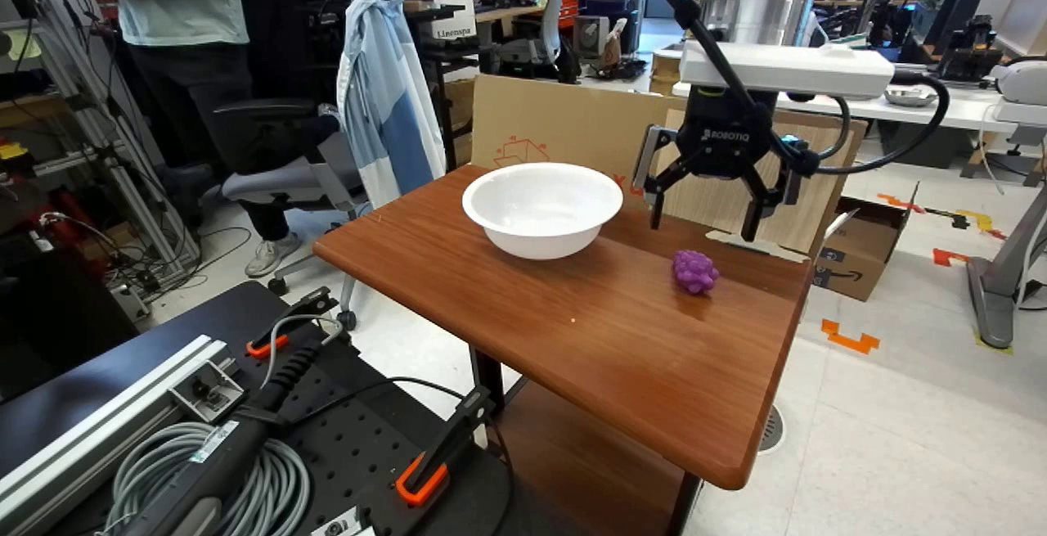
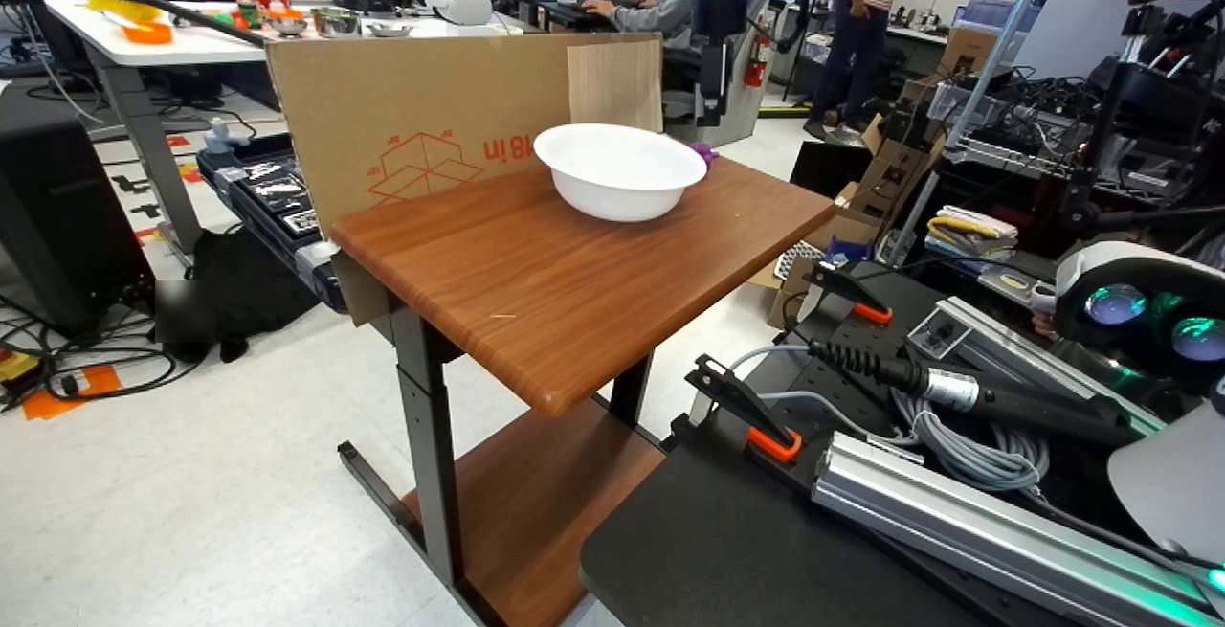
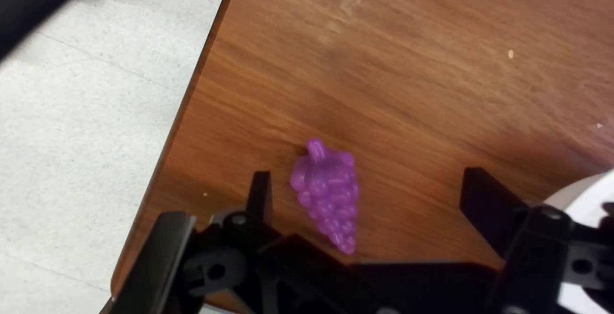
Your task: Put the plastic grape inside the white dish
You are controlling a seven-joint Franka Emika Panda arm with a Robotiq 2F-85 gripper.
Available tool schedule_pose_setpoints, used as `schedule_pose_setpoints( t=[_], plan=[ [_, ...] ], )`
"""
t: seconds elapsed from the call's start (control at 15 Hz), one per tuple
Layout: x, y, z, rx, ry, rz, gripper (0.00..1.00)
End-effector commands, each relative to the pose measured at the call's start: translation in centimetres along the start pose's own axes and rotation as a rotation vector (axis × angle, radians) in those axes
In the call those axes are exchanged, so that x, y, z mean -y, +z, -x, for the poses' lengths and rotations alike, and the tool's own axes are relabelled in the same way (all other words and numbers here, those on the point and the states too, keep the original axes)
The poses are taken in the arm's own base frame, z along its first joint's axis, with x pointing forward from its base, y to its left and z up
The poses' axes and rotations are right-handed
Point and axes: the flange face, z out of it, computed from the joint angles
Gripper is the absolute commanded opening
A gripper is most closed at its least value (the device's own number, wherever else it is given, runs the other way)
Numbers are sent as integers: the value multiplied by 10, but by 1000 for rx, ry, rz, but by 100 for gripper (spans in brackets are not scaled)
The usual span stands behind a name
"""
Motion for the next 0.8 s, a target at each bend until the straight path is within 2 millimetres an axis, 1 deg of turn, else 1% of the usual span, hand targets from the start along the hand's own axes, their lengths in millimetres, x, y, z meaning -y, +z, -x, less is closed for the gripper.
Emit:
schedule_pose_setpoints(
  t=[0.0,0.27,0.4,0.73],
  plan=[
    [-15,19,11,7,35,-32,100],
    [-25,24,13,-14,67,-43,100],
    [-24,30,5,-25,74,-34,100],
    [-23,49,-23,-12,86,-12,100]
  ],
)
